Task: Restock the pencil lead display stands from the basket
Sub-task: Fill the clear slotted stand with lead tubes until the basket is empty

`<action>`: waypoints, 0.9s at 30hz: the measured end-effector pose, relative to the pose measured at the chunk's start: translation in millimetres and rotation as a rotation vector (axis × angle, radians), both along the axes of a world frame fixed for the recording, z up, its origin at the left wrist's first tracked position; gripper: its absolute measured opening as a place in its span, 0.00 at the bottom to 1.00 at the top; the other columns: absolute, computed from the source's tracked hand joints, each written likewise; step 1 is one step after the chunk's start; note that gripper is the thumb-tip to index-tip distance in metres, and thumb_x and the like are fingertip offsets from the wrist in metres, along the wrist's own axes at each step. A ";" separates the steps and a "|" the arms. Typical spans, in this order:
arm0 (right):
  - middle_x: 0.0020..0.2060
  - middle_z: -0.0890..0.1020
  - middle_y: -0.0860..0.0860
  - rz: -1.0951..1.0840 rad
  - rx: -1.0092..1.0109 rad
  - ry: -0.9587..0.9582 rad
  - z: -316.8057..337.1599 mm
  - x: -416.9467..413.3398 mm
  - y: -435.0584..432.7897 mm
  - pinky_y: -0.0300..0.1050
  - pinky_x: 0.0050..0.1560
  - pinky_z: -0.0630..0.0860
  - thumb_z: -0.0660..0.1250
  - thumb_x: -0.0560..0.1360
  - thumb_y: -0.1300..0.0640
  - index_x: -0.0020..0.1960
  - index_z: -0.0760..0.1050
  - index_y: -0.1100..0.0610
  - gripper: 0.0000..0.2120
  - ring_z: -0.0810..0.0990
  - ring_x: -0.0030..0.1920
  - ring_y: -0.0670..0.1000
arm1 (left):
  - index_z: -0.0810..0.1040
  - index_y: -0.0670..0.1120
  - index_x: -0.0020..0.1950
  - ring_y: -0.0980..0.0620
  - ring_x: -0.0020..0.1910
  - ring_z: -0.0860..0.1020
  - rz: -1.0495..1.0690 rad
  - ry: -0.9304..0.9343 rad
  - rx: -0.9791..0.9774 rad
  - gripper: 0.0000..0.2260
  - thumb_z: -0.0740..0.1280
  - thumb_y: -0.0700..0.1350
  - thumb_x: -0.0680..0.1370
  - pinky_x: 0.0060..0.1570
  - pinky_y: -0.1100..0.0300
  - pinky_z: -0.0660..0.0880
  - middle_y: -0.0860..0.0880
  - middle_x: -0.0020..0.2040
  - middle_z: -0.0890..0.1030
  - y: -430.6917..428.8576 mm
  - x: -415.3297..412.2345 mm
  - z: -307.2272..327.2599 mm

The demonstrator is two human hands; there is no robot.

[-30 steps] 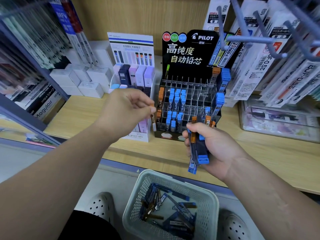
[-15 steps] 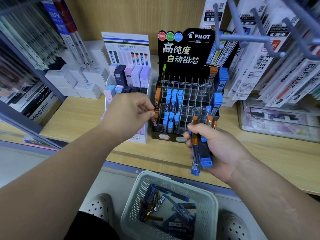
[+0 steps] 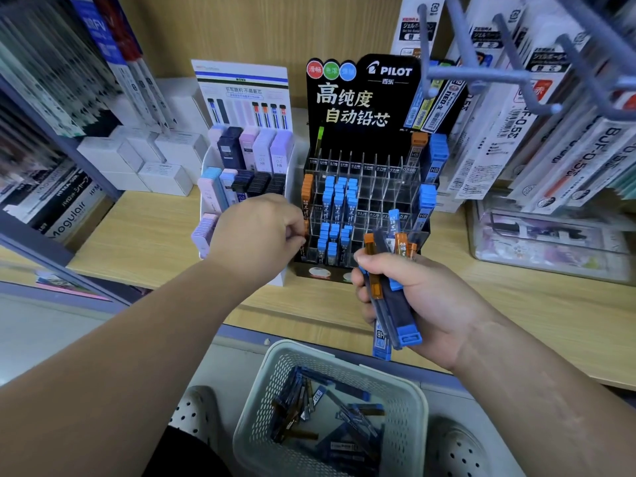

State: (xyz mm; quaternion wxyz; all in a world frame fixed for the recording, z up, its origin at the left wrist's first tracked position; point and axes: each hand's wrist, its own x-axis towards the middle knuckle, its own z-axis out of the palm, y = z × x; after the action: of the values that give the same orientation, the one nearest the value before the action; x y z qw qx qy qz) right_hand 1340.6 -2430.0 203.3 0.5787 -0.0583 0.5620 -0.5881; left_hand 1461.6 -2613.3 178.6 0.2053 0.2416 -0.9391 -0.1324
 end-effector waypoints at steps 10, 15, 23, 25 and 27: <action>0.38 0.82 0.53 0.094 -0.053 0.060 2.5 7.1 -2.5 0.43 0.39 0.73 0.75 0.70 0.58 0.51 0.81 0.57 0.11 0.77 0.35 0.49 | 0.85 0.48 0.41 0.54 0.30 0.76 0.056 0.180 0.801 0.07 0.72 0.48 0.77 0.33 0.56 0.73 0.50 0.33 0.82 33.0 -9.9 33.7; 0.36 0.81 0.53 0.113 -0.079 0.086 2.3 12.3 -5.6 0.40 0.35 0.74 0.72 0.75 0.60 0.49 0.81 0.58 0.04 0.78 0.34 0.48 | 0.84 0.45 0.38 0.51 0.28 0.66 0.001 0.097 1.241 0.10 0.69 0.45 0.79 0.27 0.62 0.63 0.39 0.31 0.76 44.9 -9.7 29.2; 0.37 0.81 0.53 0.077 -0.066 0.027 1.8 11.1 -9.0 0.42 0.35 0.72 0.74 0.70 0.52 0.51 0.80 0.57 0.12 0.77 0.33 0.49 | 0.83 0.43 0.47 0.49 0.33 0.72 0.075 0.215 1.516 0.06 0.71 0.45 0.75 0.29 0.63 0.68 0.45 0.34 0.79 35.8 -7.4 26.2; 0.38 0.81 0.54 0.070 -0.059 0.011 1.8 10.6 -10.0 0.42 0.34 0.73 0.74 0.71 0.52 0.50 0.80 0.57 0.12 0.77 0.33 0.49 | 0.82 0.43 0.45 0.49 0.33 0.73 0.076 0.247 1.563 0.06 0.71 0.45 0.75 0.30 0.63 0.69 0.46 0.33 0.79 35.3 -7.3 27.7; 0.38 0.81 0.54 0.052 -0.057 -0.008 1.9 10.3 -10.7 0.42 0.33 0.73 0.75 0.71 0.52 0.51 0.80 0.58 0.13 0.77 0.33 0.49 | 0.80 0.44 0.42 0.50 0.33 0.75 0.081 0.296 1.612 0.07 0.71 0.46 0.75 0.30 0.64 0.71 0.46 0.34 0.78 36.0 -7.7 29.7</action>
State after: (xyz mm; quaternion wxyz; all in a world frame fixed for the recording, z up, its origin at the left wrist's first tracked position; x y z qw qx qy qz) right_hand 1350.9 -2440.7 205.1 0.5939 -0.0870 0.5413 -0.5888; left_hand 1454.0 -2577.3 208.3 0.0950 0.3288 -0.5096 -0.7894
